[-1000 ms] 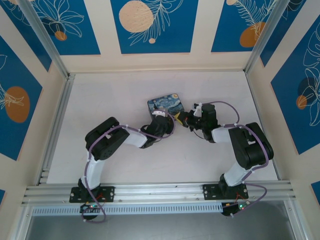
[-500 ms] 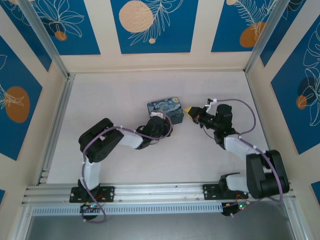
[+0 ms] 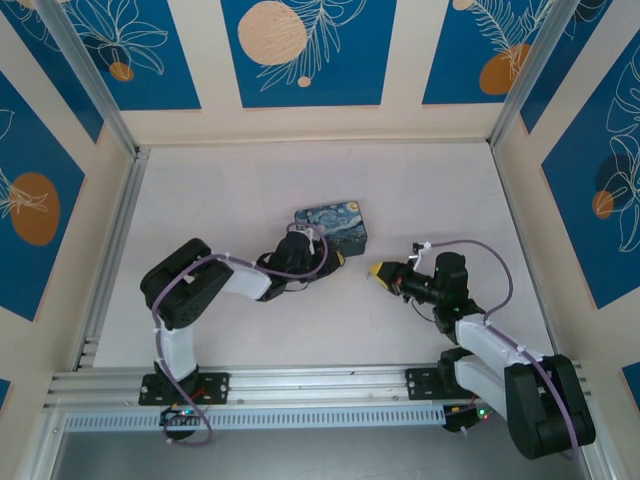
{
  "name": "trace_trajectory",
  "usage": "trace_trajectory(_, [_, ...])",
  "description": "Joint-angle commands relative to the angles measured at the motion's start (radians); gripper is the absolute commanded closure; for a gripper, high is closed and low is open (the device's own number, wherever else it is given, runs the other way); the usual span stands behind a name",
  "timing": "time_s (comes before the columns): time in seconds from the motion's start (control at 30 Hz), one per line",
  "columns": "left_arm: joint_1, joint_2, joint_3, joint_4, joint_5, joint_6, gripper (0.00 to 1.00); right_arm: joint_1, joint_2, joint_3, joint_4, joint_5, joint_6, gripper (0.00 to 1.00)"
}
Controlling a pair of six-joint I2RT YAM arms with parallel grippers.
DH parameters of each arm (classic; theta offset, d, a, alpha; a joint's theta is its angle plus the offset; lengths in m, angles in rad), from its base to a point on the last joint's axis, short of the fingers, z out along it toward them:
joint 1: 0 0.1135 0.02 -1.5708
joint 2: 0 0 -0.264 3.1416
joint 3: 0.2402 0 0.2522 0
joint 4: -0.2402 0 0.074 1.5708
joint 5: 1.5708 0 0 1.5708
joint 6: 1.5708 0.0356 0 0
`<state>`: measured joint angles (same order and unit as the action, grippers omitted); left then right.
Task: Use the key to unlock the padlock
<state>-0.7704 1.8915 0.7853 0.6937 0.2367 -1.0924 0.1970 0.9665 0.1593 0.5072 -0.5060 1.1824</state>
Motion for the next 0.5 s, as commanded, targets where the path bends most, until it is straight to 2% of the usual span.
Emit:
trace_trajectory(0.0, [0.013, -0.029, -0.015, 0.075, 0.082, -0.099, 1.00, 0.012, -0.013, -0.018, 0.008, -0.019, 0.029, 1.00])
trace_trajectory(0.27, [0.016, -0.058, -0.006, 0.112, 0.105, -0.181, 1.00, 0.019, 0.004, 0.007, -0.010, -0.026, 0.094, 1.00])
trace_trajectory(0.47, [0.017, -0.058, 0.002, 0.135, 0.097, -0.251, 1.00, 0.019, 0.040, -0.004, 0.068, -0.020, 0.135, 1.00])
